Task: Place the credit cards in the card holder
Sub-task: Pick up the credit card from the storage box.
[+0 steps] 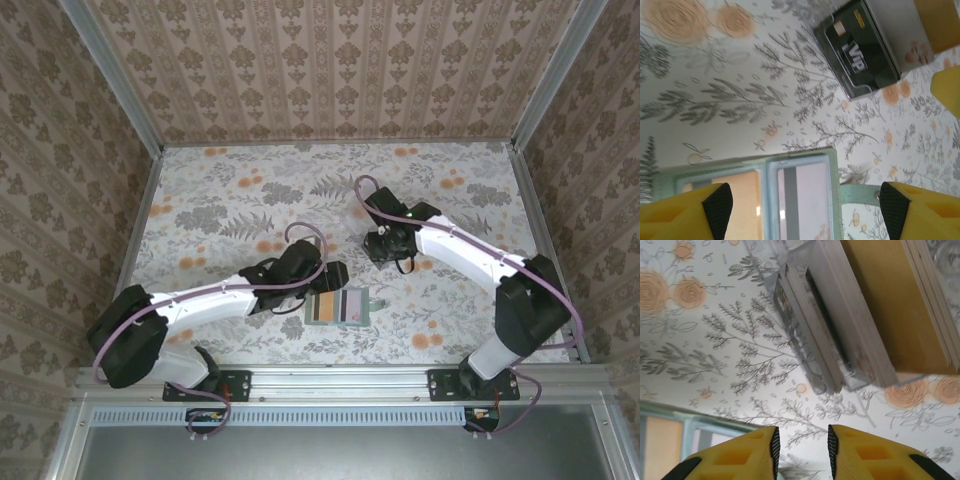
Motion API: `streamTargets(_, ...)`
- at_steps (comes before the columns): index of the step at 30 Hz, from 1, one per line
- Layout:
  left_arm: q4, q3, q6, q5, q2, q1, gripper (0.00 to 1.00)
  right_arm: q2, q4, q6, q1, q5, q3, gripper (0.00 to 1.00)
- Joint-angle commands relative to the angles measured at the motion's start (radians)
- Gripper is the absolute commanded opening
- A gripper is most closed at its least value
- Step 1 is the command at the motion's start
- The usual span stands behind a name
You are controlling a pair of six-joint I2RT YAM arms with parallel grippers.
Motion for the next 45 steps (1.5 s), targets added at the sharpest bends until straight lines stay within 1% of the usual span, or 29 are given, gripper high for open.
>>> streamTargets(1,-0.051,-0.021,0.021,-0.046,-0.036,0.025,0.80,0.058,-0.078,-0.085,-0.001,0.109,0.075,0.35)
streamTargets(7,-0.045,-0.057,0.001,-0.069,-0.073,0.054,0.83,0.144,-0.104,-0.127,0.014,0.168,0.144,0.35)
streamTargets(13,-0.041,-0.082,-0.017,-0.078,-0.093,0.069,0.84,0.216,-0.125,-0.153,0.047,0.243,0.197,0.35)
streamTargets(19,-0.043,-0.098,-0.025,-0.083,-0.112,0.079,0.84,0.272,-0.141,-0.159,0.095,0.352,0.232,0.36)
streamTargets(22,-0.043,-0.111,-0.032,-0.090,-0.127,0.082,0.85,0.294,-0.139,-0.157,0.120,0.422,0.234,0.37)
streamTargets(37,-0.055,-0.155,-0.048,-0.110,-0.189,0.100,0.86,0.395,-0.126,-0.167,0.189,0.582,0.235,0.40)
streamTargets(45,-0.054,-0.159,-0.048,-0.102,-0.191,0.106,0.86,0.446,-0.122,-0.162,0.215,0.705,0.229,0.41)
